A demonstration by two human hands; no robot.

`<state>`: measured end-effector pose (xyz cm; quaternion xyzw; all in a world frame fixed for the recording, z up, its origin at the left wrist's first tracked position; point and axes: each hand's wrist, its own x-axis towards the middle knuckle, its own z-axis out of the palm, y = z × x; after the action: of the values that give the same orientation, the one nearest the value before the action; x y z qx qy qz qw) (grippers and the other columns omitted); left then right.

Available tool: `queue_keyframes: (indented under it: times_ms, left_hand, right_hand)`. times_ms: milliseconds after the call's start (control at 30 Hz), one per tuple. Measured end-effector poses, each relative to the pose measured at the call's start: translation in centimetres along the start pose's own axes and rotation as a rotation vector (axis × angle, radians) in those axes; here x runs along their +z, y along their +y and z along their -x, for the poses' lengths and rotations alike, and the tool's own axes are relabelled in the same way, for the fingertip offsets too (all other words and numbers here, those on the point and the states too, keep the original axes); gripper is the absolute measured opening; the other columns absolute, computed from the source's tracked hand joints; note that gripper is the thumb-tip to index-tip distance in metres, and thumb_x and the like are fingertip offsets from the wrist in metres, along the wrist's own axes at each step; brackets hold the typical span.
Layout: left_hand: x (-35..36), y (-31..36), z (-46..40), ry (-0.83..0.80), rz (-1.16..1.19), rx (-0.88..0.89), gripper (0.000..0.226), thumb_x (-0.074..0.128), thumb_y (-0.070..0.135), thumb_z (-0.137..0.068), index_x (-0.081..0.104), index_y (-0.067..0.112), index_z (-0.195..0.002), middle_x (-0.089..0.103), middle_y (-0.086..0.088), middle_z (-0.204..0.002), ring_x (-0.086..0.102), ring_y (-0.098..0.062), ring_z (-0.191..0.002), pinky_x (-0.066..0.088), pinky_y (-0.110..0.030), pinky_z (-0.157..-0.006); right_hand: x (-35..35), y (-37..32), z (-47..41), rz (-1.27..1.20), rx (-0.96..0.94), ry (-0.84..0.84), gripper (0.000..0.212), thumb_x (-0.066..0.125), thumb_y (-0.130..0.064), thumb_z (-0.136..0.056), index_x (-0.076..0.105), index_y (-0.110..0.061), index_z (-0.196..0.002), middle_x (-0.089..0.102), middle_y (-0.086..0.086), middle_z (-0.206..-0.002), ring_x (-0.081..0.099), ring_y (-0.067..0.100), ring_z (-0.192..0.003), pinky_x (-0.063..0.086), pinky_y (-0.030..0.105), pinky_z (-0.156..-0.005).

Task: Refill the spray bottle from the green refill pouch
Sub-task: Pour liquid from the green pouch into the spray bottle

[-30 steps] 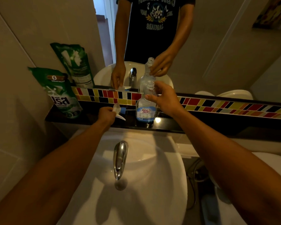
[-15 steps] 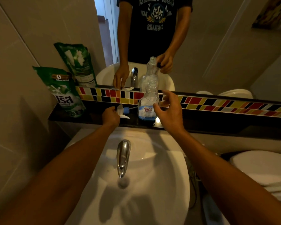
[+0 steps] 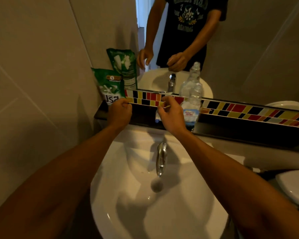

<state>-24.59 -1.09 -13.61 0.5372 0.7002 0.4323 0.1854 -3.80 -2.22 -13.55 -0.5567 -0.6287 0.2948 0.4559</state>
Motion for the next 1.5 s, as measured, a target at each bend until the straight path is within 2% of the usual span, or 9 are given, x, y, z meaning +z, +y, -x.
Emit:
queue_keyframes:
  times_ms: [333, 567, 667, 767, 833, 1000, 1133, 1333, 1500]
  left_hand:
    - [-8.2, -3.1, -4.8, 0.107, 0.084, -0.017, 0.03, 0.047, 0.031, -0.08, 0.066, 0.021, -0.101, 0.058, 0.018, -0.07, 0.056, 0.004, -0.062, 0.041, -0.012, -0.052]
    - [-8.3, -4.9, -9.5, -0.07, 0.181, -0.034, 0.059, 0.05, 0.011, -0.094, 0.036, 0.024, -0.15, 0.065, -0.006, -0.128, 0.063, -0.018, -0.106, 0.053, -0.02, -0.078]
    - [-7.8, -5.6, -11.1, -0.122, 0.19, -0.043, 0.057, 0.052, 0.012, -0.095, 0.037, 0.024, -0.149, 0.061, -0.004, -0.134, 0.06, -0.017, -0.114, 0.053, -0.032, -0.093]
    - [-6.7, -6.2, -12.0, -0.154, 0.305, -0.039, 0.048, 0.047, -0.003, -0.094, 0.045, 0.01, -0.14, 0.065, -0.005, -0.113, 0.061, -0.009, -0.088, 0.05, -0.009, -0.066]
    - [-6.2, -6.6, -12.3, -0.174, 0.372, -0.051, 0.04, 0.042, -0.011, -0.093, 0.051, 0.009, -0.126, 0.064, 0.0, -0.094, 0.058, -0.005, -0.075, 0.048, -0.013, -0.058]
    - [-6.3, -7.6, -12.5, -0.156, 0.423, -0.119, 0.031, 0.048, -0.003, -0.091, 0.051, 0.027, -0.082, 0.06, -0.001, -0.084, 0.055, -0.016, -0.071, 0.045, -0.032, -0.065]
    - [-6.3, -6.9, -11.2, -0.182, 0.576, -0.15, 0.023, 0.055, 0.004, -0.094, 0.056, 0.025, -0.087, 0.072, 0.016, -0.08, 0.072, -0.008, -0.074, 0.056, -0.025, -0.059]
    - [-6.4, -4.7, -9.5, -0.209, 0.582, -0.139, 0.011, 0.056, 0.02, -0.097, 0.057, 0.028, -0.091, 0.069, -0.001, -0.098, 0.065, -0.021, -0.089, 0.052, -0.04, -0.073]
    - [-6.5, -1.1, -7.0, -0.266, 0.67, -0.133, 0.012, 0.051, 0.014, -0.101, 0.058, 0.021, -0.095, 0.071, 0.009, -0.089, 0.071, -0.006, -0.078, 0.058, -0.028, -0.061]
  right_hand:
    - [8.4, -3.7, -3.4, -0.037, 0.079, -0.215, 0.047, 0.065, -0.019, -0.103, 0.052, -0.017, -0.148, 0.062, -0.009, -0.116, 0.062, 0.003, -0.091, 0.052, 0.019, -0.074]
    - [12.8, -4.3, -6.3, -0.1, 0.161, -0.271, 0.056, 0.051, -0.015, -0.109, 0.034, -0.015, -0.162, 0.05, 0.018, -0.158, 0.055, 0.03, -0.139, 0.055, 0.027, -0.097]
    - [14.4, -4.0, -7.0, -0.184, 0.185, -0.262, 0.048, 0.047, -0.009, -0.11, 0.043, -0.012, -0.158, 0.061, 0.018, -0.146, 0.062, 0.025, -0.129, 0.054, 0.012, -0.077]
    - [15.7, -3.5, -7.2, -0.235, 0.202, -0.22, 0.04, 0.048, -0.005, -0.108, 0.056, -0.006, -0.148, 0.068, 0.017, -0.139, 0.065, 0.028, -0.127, 0.058, 0.034, -0.099]
    - [16.4, -2.9, -7.0, -0.234, 0.21, -0.157, 0.033, 0.048, -0.006, -0.109, 0.063, -0.004, -0.138, 0.071, 0.015, -0.13, 0.068, 0.023, -0.117, 0.057, 0.04, -0.102]
    - [17.4, -1.9, -7.1, -0.246, 0.24, 0.013, 0.016, 0.052, -0.013, -0.108, 0.068, -0.012, -0.106, 0.068, -0.002, -0.095, 0.062, 0.002, -0.085, 0.053, 0.023, -0.075]
    - [17.4, -1.7, -6.9, -0.308, 0.256, 0.07, 0.011, 0.055, -0.012, -0.106, 0.063, -0.015, -0.099, 0.067, -0.001, -0.093, 0.063, 0.003, -0.084, 0.048, 0.017, -0.069]
    - [14.8, -1.4, -5.0, -0.418, 0.232, 0.021, 0.01, 0.053, -0.013, -0.107, 0.062, -0.012, -0.102, 0.072, 0.006, -0.105, 0.07, 0.017, -0.099, 0.06, 0.031, -0.086]
    - [11.3, -2.3, -2.3, -0.516, 0.26, 0.0, 0.01, 0.048, -0.017, -0.11, 0.057, -0.012, -0.111, 0.072, 0.009, -0.113, 0.073, 0.016, -0.102, 0.063, 0.033, -0.083]
